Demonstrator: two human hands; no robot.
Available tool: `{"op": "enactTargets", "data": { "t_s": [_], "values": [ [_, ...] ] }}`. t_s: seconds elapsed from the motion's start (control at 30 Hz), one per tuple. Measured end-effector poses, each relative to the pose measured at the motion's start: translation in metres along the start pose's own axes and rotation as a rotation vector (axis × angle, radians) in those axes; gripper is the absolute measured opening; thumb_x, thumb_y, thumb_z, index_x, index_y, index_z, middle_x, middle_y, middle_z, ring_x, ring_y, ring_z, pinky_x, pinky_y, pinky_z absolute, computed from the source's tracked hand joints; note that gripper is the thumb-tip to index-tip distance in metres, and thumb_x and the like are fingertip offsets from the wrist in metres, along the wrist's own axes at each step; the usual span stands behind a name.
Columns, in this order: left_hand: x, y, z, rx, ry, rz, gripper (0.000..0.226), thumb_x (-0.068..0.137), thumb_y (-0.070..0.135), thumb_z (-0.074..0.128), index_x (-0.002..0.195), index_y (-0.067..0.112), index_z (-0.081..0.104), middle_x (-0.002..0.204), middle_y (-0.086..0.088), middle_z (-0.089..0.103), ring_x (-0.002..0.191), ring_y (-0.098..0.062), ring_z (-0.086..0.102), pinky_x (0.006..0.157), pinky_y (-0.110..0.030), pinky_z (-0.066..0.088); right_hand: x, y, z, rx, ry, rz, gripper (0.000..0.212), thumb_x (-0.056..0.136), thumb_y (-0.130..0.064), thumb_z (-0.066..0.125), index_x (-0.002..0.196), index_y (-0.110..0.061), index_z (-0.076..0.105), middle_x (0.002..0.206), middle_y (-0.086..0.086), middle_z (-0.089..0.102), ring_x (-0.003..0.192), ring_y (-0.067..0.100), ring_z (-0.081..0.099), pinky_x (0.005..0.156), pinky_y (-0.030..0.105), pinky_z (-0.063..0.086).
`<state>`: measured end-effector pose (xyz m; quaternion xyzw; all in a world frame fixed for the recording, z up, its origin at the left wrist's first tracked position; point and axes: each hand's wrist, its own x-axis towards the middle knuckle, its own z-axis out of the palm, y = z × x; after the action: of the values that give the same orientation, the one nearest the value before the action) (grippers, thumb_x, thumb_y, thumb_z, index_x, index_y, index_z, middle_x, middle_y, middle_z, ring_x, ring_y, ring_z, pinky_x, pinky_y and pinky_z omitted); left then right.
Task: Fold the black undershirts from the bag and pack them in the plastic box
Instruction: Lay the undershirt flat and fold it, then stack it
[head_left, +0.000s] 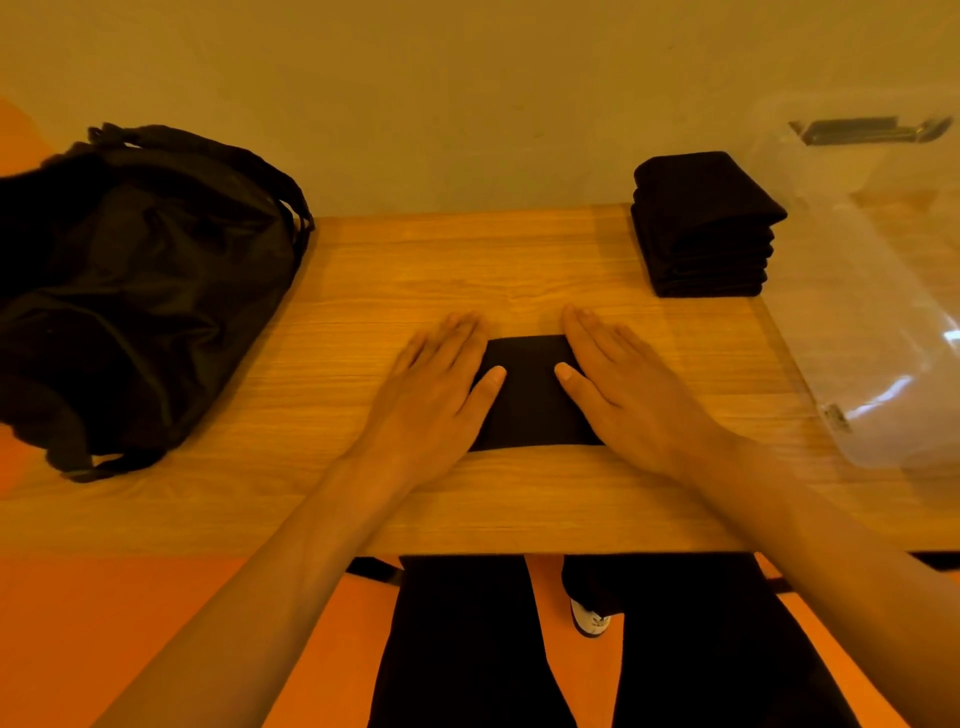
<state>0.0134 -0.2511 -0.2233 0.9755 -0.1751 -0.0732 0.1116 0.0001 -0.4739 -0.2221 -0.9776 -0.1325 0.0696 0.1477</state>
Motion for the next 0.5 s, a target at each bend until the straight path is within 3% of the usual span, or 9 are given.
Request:
{"op": "enactTargets", "data": {
  "t_s": [0.1,0.17,0.23,0.3,0.37,0.5],
  "values": [
    [-0.009,-0.005,-0.008,-0.161,0.005,-0.066,0.076,0.094,0.062,0.001,0.161,0.028,0.0,0.169,0.011,-0.004,0.153,-0.001,-0.009,0.126,-0.028,-0.004,-0.007,0.009,-0.007,0.086,-0.033,0.021,0.068,0.101,-0.053,0.01,0.159,-0.022,-0.005,0.168,-0.006,-0.005,0.149,-0.001,-0.011,0.12,0.021,-0.008],
    [-0.022,-0.007,-0.012,-0.347,0.125,-0.175,0.073,0.097,0.061,0.01,0.162,0.027,0.011,0.169,0.011,0.005,0.153,-0.003,0.001,0.124,-0.026,0.003,-0.013,0.011,-0.014,0.206,0.02,0.061,0.071,0.098,-0.056,0.013,0.16,-0.022,-0.001,0.168,-0.006,-0.003,0.148,-0.003,-0.009,0.119,0.019,-0.005],
    [-0.038,-0.004,-0.013,-0.483,0.354,-0.293,0.061,0.103,0.054,0.028,0.155,0.023,0.037,0.158,0.008,0.034,0.146,-0.011,0.031,0.12,-0.031,0.026,-0.018,0.008,-0.02,0.253,0.129,0.069,0.074,0.096,-0.057,0.014,0.16,-0.021,0.004,0.168,-0.006,0.0,0.147,-0.003,-0.007,0.119,0.019,-0.003],
    [-0.051,0.001,-0.016,-0.562,0.496,-0.371,0.039,0.101,0.047,0.049,0.129,0.023,0.062,0.127,0.009,0.056,0.115,-0.009,0.056,0.094,-0.028,0.05,-0.018,-0.001,-0.023,0.196,0.188,0.015,0.074,0.096,-0.057,0.014,0.16,-0.021,0.008,0.168,-0.005,0.002,0.149,0.0,-0.006,0.12,0.022,-0.002],
    [-0.061,0.006,-0.017,-0.65,0.427,-0.425,0.022,0.093,0.04,0.067,0.11,0.025,0.067,0.103,0.013,0.062,0.093,-0.004,0.061,0.072,-0.018,0.047,-0.016,-0.011,-0.022,0.107,0.174,-0.072,0.07,0.099,-0.054,0.014,0.161,-0.022,0.008,0.168,-0.005,0.001,0.152,0.004,-0.007,0.122,0.024,-0.004],
    [-0.072,0.012,-0.016,-0.716,0.215,-0.377,0.04,0.075,0.024,0.089,0.105,0.029,0.063,0.094,0.012,0.066,0.08,-0.002,0.065,0.068,-0.019,0.05,-0.01,-0.021,-0.016,0.111,0.152,-0.106,0.068,0.099,-0.053,0.015,0.161,-0.024,0.009,0.168,-0.004,0.001,0.152,0.004,-0.008,0.12,0.022,-0.007]
  ]
}}
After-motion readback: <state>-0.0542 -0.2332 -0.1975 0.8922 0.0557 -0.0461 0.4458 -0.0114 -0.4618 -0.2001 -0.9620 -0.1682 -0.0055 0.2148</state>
